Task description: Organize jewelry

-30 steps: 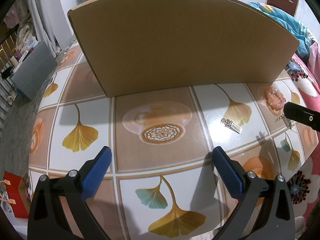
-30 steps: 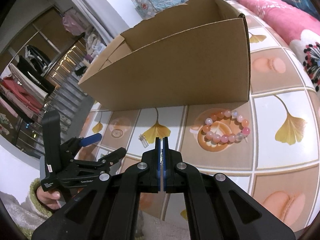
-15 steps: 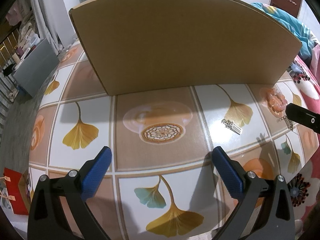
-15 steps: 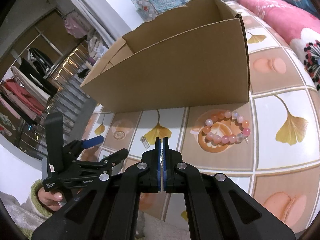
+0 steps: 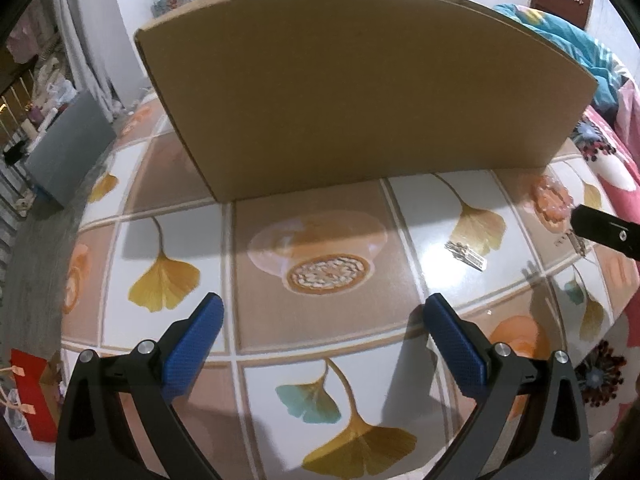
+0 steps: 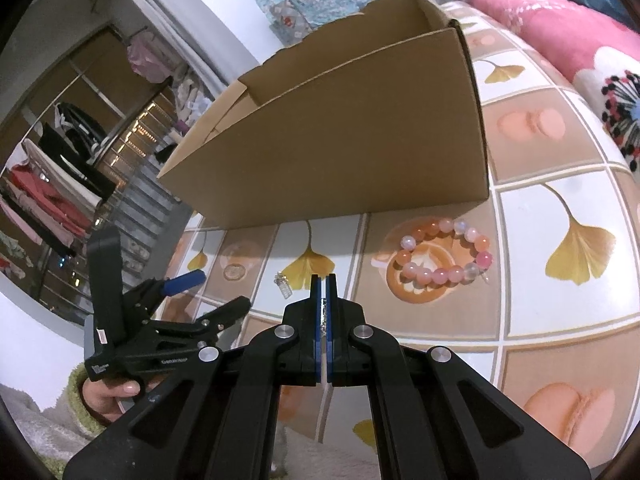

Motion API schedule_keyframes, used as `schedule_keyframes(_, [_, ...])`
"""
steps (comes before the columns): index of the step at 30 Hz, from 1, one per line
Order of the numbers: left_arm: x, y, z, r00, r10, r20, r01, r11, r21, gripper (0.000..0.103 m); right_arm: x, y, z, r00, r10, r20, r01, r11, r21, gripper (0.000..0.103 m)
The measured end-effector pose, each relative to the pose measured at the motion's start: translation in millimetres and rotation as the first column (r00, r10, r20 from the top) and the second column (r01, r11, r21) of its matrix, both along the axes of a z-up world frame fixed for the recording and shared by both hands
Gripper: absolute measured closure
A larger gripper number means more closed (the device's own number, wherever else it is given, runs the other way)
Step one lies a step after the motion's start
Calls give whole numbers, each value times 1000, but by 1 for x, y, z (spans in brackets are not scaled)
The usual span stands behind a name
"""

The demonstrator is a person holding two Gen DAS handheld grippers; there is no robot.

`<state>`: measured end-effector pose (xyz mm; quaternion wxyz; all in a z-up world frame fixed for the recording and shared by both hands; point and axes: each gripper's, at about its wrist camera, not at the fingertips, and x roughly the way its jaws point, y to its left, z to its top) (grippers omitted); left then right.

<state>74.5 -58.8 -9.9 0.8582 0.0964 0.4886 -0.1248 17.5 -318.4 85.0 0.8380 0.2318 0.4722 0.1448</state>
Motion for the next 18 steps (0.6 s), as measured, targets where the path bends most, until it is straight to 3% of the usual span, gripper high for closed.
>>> schedule_keyframes(8, [0, -10, 20, 993, -81, 87, 89, 991, -99, 7, -1, -6, -5, 1000, -3, -2, 3, 1000, 17, 103])
schedule_keyframes(18, [9, -42, 19, 975, -223, 13, 222, 963, -153, 52, -1, -9, -13, 1000, 16, -10, -15, 999, 49, 103])
